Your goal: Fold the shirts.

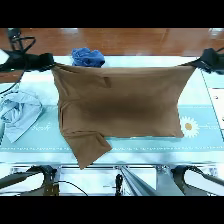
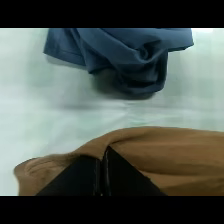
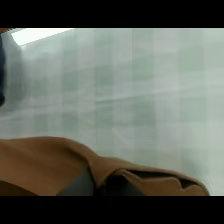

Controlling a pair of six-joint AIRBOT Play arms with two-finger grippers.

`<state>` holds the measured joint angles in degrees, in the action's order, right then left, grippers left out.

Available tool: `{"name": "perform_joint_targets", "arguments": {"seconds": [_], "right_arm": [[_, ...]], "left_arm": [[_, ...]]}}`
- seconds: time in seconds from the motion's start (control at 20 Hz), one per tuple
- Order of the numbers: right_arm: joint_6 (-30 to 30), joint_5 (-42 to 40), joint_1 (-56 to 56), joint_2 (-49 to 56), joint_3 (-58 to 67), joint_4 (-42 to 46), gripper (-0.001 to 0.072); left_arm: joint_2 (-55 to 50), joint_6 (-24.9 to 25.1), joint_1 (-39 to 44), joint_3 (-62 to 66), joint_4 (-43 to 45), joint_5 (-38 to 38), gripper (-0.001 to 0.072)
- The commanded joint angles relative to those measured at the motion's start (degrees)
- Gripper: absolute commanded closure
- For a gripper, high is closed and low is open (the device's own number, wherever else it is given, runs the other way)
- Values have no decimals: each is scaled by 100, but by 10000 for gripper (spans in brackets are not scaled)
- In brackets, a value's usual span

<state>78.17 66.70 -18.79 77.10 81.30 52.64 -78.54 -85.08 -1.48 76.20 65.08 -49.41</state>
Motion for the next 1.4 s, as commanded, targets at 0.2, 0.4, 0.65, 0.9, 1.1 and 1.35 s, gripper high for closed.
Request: {"name": "perform_joint_targets", "arguments": {"seconds": [0.2,0.4,0.65,0.9,1.1,1.35], "right_arm": [[15,-225,-11,1545,769,-535,686],[-118,710,-302,1556,903,-345,685],[-133,1207,-168,1843,468,800,685],[-52,1252,-33,2310,310,721,345],[-195,1978,-186,2081,415,1084,94],[129,911,-1217,448,-1056,1346,94]], "left_arm": [[-876,-155,-4,479,-605,-562,685],[-684,494,-162,459,-479,-2153,685],[-809,485,-76,-428,-289,-2039,685],[-1025,463,-66,-732,-289,-2282,6],[-837,74,-236,-474,774,-3195,1],[638,125,-1327,-1882,1252,-3375,3]]}}
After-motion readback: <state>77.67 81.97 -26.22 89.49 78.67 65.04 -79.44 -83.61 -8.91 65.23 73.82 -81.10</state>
